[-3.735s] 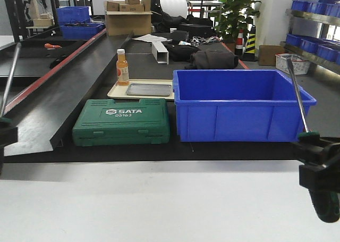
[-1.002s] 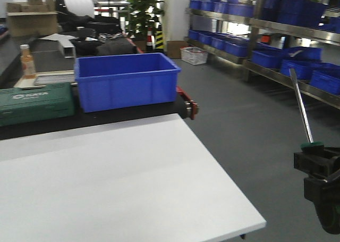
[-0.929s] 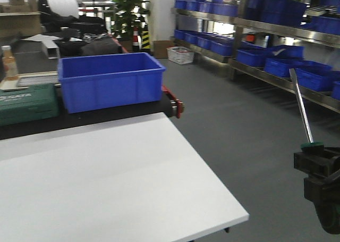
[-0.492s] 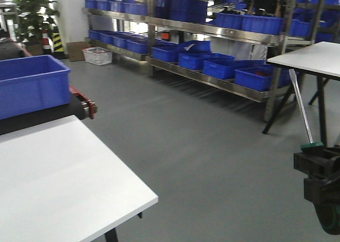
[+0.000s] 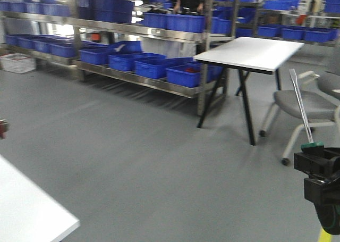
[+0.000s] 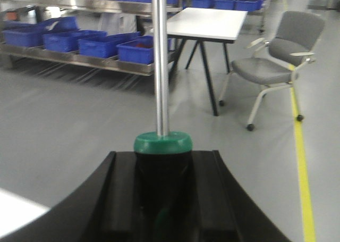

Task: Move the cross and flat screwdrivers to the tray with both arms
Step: 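Hold both screwdrivers upright while the base drives to the conveyor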

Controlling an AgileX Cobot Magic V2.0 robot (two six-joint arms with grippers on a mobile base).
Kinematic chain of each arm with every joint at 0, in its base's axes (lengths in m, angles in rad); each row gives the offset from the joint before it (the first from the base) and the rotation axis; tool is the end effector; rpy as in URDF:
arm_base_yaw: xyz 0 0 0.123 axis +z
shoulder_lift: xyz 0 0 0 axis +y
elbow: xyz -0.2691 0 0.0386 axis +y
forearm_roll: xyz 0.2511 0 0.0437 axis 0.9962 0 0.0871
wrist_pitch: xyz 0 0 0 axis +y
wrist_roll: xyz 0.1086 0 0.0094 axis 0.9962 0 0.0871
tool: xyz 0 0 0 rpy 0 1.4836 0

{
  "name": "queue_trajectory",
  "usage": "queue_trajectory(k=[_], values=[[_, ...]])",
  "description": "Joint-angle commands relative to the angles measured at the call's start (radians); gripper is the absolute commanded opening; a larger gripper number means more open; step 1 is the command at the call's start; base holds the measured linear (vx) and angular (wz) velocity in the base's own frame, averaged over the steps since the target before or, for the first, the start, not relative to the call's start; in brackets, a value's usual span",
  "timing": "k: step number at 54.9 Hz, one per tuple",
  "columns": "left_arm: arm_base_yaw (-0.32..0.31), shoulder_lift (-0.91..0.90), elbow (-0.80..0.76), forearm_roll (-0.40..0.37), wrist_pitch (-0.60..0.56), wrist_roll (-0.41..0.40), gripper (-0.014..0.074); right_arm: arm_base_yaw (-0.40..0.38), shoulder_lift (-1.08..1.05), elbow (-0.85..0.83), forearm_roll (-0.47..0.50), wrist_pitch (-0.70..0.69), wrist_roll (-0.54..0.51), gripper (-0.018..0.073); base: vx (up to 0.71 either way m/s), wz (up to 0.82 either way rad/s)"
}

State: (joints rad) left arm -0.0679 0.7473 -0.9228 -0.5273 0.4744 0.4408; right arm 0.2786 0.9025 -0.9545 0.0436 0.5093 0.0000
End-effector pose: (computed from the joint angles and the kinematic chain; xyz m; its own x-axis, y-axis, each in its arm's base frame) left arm 0.1711 -0.0368 0.4046 -0.1647 -0.0250 -0.9860 0.2867 0.9553 -0.0721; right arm 0.2047 0.0610 0.3754 -0.3583 -0.0629 -0.9315 -0.2806 0.9589 0.0432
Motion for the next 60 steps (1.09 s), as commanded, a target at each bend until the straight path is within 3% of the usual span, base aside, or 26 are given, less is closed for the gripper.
queue_trajectory(k=[1,60], values=[[0.001,-0.006,-0.026,-0.027,-0.077,-0.009,0.0000,-0.002,-0.011,-0.031,-0.008,-0.089,-0.007,-0.0008,0.17,-0.51],[0.001,-0.006,-0.026,-0.027,-0.072,-0.009,0.0001,-0.002,-0.011,-0.031,-0.008,-0.088,-0.007,-0.0008,0.29,-0.36]])
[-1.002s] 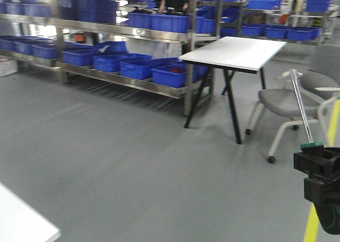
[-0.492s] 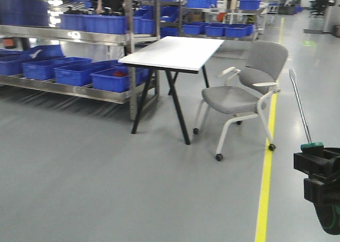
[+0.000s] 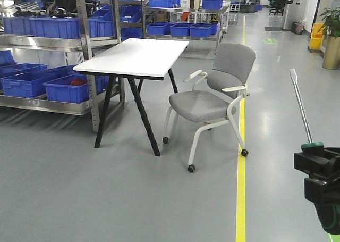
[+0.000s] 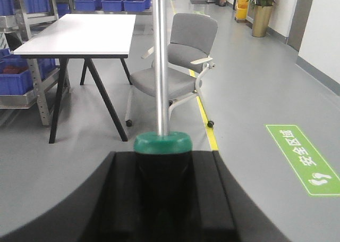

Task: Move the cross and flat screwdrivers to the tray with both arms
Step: 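Hold both screwdrivers upright while the base drives to the conveyor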

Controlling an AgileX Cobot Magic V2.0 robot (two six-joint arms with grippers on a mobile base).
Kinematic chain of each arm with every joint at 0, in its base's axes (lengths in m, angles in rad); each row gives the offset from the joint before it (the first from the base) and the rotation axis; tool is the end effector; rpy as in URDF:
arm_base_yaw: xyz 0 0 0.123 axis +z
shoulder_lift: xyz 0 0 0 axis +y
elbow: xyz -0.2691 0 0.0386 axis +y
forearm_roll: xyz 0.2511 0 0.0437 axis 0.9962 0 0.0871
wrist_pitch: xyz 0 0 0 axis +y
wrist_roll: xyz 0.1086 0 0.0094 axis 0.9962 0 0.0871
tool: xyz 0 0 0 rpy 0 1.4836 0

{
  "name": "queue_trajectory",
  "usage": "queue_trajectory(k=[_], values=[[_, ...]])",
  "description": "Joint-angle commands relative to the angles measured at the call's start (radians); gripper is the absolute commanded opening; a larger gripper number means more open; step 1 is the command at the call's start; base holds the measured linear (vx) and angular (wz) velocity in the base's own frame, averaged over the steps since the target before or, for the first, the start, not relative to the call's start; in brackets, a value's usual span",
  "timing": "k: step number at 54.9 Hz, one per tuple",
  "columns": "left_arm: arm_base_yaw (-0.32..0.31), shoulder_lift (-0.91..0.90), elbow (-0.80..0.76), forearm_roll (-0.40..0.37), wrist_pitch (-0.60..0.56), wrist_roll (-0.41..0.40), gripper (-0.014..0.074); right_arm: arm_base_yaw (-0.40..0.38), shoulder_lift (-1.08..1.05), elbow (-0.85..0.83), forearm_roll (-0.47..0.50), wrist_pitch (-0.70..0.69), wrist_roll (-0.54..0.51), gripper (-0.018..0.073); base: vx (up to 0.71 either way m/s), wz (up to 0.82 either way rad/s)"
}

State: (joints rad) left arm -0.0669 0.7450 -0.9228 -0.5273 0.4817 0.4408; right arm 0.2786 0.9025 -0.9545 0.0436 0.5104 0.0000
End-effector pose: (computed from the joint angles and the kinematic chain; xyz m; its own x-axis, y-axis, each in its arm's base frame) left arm 0.1703 -0.0369 0.4043 -0.1687 -0.0234 -0.9854 0.2888 0.9547 -0.0721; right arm 0.2047 0.0610 0.3752 -0.3593 -0.0632 -0.9311 -0.2806 0.9589 0.0432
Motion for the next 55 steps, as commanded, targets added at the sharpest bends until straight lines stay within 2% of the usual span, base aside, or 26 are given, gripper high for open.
queue_trajectory(k=[1,23,55], values=[[0.000,-0.004,-0.026,-0.027,-0.080,-0.009,0.0001,-0.002,-0.011,-0.031,-0.008,-0.089,-0.007,-0.0008,0.47,-0.05],[0.000,-0.004,-0.026,-0.027,-0.080,-0.009,0.0001,-0.002,-0.011,-0.031,-0.008,-0.089,-0.007,-0.0008,0.53,0.12],[0.000,-0.004,-0.026,-0.027,-0.078,-0.009,0.0001,-0.002,-0.011,-0.031,-0.008,-0.085,-0.007,-0.0008,0.60,0.42]])
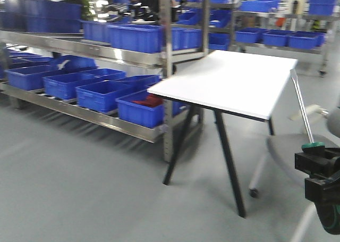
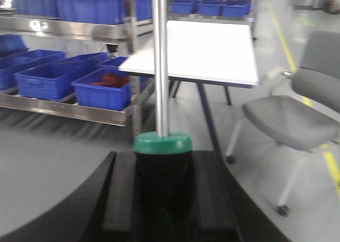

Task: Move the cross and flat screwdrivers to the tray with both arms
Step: 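Hold both screwdrivers upright while the base drives to the conveyor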

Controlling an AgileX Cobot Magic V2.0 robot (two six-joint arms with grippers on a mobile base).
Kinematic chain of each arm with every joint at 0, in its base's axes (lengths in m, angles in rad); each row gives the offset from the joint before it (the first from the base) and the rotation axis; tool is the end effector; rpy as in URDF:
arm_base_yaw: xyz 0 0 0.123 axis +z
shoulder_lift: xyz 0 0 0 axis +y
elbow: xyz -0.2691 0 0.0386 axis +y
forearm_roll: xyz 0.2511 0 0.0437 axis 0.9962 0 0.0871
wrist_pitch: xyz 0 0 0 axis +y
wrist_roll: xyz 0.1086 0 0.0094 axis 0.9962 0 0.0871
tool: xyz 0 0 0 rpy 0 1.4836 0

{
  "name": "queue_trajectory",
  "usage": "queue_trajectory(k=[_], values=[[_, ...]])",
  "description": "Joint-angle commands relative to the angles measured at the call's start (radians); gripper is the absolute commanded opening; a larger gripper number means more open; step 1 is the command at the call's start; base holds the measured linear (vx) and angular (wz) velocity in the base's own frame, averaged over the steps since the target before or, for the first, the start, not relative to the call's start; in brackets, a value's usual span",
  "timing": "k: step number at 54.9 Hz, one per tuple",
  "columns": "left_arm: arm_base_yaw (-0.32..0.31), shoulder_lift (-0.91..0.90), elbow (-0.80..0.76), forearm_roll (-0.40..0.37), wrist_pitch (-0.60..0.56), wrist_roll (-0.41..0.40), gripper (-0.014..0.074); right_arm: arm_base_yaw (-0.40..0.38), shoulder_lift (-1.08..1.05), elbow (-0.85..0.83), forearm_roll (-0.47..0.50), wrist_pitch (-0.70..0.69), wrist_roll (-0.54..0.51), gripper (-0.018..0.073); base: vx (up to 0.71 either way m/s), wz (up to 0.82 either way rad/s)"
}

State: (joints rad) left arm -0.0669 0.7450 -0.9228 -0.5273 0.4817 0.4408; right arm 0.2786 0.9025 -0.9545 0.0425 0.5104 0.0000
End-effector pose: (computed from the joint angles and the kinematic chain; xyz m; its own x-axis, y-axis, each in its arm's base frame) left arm 0.1703 -0.0369 0.4043 -0.1687 -0.0234 -0.9854 0.2888 0.9547 -0.0721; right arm 0.2047 0.0609 0.3752 -0.3591 -0.0641 -0.9311 -0.2804 0.9590 0.0421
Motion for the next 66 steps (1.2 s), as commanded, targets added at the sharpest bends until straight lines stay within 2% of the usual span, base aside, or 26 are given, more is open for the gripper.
queue_trajectory(k=[1,66], values=[[0.000,-0.004,-0.026,-0.027,-0.078,-0.009,0.0001,-0.002,-0.011,-0.031,-0.007,-0.085,-0.007,-0.0008,0.61,0.51],[-0.003,-0.004,-0.026,-0.027,-0.073,-0.009,0.0001,-0.002,-0.011,-0.031,-0.007,-0.053,-0.007,-0.0008,0.59,0.63]])
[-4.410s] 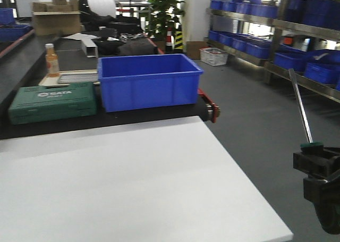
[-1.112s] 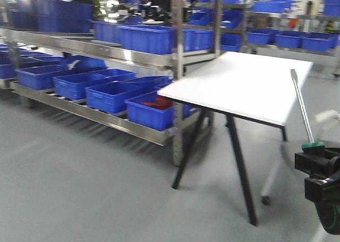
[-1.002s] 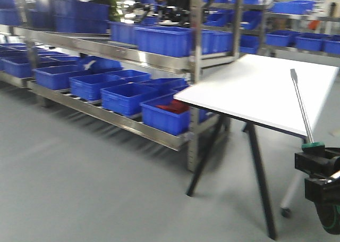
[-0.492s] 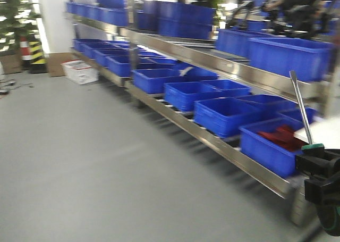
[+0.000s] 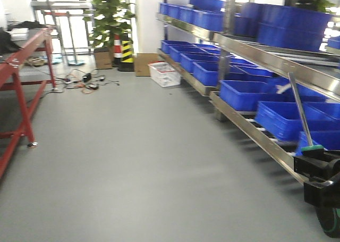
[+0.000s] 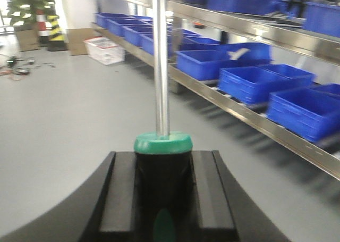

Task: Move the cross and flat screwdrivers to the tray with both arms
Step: 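Hold both screwdrivers upright while the base drives to the conveyor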

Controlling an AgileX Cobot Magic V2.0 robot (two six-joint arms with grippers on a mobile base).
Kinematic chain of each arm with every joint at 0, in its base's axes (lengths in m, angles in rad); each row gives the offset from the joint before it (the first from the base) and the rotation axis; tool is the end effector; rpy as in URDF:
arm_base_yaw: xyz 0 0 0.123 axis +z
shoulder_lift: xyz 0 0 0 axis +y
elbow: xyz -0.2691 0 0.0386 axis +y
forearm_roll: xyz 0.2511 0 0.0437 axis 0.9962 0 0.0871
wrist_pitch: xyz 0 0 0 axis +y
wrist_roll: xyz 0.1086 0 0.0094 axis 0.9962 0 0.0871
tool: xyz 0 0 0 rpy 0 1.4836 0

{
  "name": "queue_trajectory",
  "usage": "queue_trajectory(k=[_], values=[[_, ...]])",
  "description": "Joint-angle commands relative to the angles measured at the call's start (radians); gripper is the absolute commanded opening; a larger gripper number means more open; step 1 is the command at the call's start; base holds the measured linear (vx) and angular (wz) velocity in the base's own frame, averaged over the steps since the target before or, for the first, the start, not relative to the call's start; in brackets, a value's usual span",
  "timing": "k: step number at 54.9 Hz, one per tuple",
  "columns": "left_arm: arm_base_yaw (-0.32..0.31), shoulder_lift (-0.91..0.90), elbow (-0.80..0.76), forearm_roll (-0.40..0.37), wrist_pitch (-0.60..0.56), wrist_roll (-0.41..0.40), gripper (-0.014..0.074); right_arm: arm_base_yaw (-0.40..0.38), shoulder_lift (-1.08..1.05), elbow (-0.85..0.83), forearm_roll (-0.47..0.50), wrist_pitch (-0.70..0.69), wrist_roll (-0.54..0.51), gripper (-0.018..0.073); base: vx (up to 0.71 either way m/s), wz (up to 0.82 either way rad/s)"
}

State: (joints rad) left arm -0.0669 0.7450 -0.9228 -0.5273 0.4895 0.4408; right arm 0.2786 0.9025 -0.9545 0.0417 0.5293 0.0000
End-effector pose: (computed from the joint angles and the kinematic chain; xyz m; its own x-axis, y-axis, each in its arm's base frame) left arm 0.1701 -0.0373 0.4036 -0.1753 -0.0213 -0.9843 0.2920 0.9537 -0.0726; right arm 0.2040 0.0607 0.3733 -0.3756 -0.0700 -0.9241 -0.2803 0.9590 0.0413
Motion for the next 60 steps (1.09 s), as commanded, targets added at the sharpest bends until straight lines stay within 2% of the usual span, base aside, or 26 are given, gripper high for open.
queue_trajectory(k=[1,27,60], values=[[-0.003,-0.004,-0.026,-0.027,-0.081,-0.009,0.0001,-0.002,-0.011,-0.031,-0.006,-0.071,-0.007,-0.0008,0.59,0.46],[-0.003,-0.004,-0.026,-0.027,-0.081,-0.009,0.0001,-0.002,-0.011,-0.031,-0.006,-0.069,-0.007,-0.0008,0.59,0.33],[-0.003,-0.004,-0.026,-0.027,-0.081,-0.009,0.0001,-0.002,-0.011,-0.031,-0.006,-0.068,-0.007,-0.0008,0.57,0.16]])
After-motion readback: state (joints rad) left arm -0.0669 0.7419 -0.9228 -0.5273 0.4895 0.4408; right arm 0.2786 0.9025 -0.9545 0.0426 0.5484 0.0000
